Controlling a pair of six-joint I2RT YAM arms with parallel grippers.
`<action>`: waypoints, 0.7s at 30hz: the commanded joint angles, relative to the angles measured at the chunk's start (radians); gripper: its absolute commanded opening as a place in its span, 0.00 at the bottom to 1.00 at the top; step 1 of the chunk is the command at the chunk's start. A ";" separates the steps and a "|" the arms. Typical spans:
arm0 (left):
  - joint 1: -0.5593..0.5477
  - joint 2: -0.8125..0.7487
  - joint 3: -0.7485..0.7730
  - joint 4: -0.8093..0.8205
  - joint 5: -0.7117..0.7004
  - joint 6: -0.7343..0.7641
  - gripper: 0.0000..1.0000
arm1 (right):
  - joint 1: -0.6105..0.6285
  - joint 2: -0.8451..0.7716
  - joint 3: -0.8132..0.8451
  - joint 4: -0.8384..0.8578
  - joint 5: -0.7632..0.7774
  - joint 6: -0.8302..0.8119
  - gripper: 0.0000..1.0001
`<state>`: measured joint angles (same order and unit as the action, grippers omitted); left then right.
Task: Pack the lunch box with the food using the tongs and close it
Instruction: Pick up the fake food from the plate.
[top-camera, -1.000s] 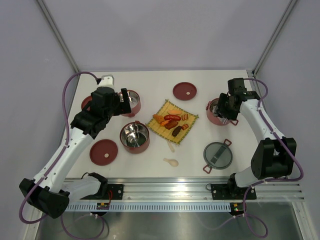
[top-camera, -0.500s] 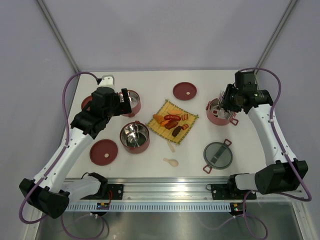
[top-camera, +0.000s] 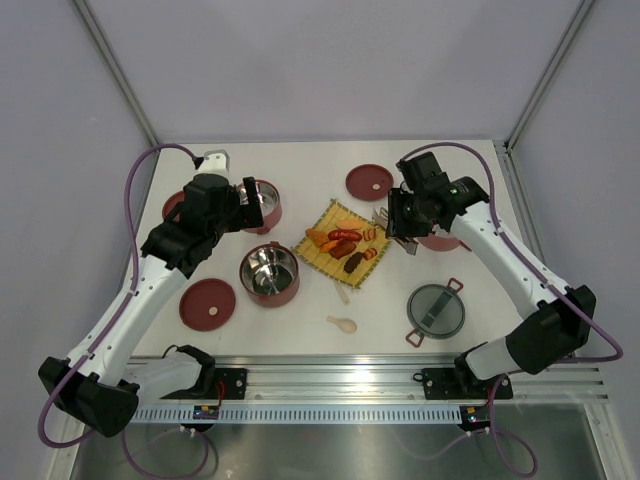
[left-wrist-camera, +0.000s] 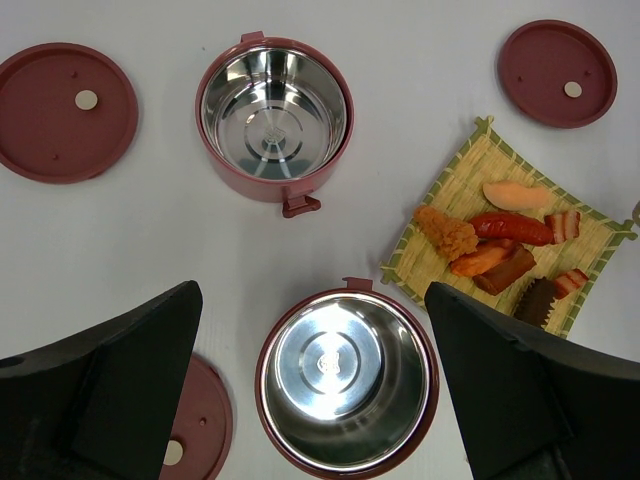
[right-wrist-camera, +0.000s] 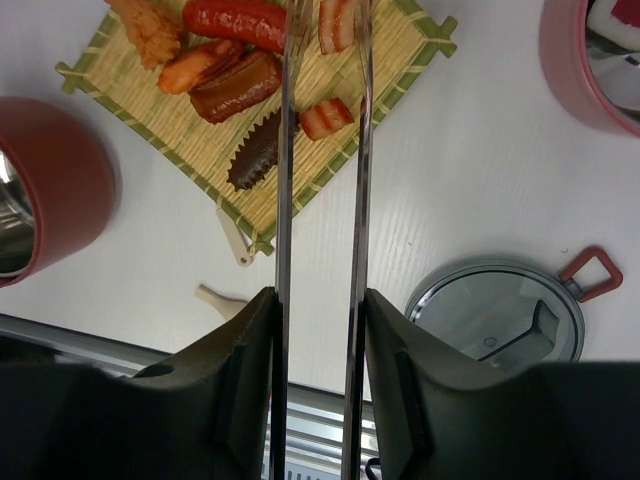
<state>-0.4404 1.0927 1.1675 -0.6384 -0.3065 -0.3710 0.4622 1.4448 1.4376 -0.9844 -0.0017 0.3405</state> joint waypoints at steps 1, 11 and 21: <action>-0.001 -0.007 0.018 0.023 0.012 -0.005 0.99 | 0.023 0.047 0.003 0.004 0.025 -0.004 0.46; -0.001 0.006 0.026 0.020 0.014 -0.005 0.99 | 0.033 0.163 0.032 0.026 0.031 -0.024 0.51; -0.001 0.006 0.015 0.022 0.004 -0.005 0.99 | 0.046 0.216 0.035 0.049 0.022 -0.024 0.55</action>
<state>-0.4404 1.0969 1.1675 -0.6418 -0.3000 -0.3714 0.4953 1.6527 1.4361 -0.9623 0.0166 0.3321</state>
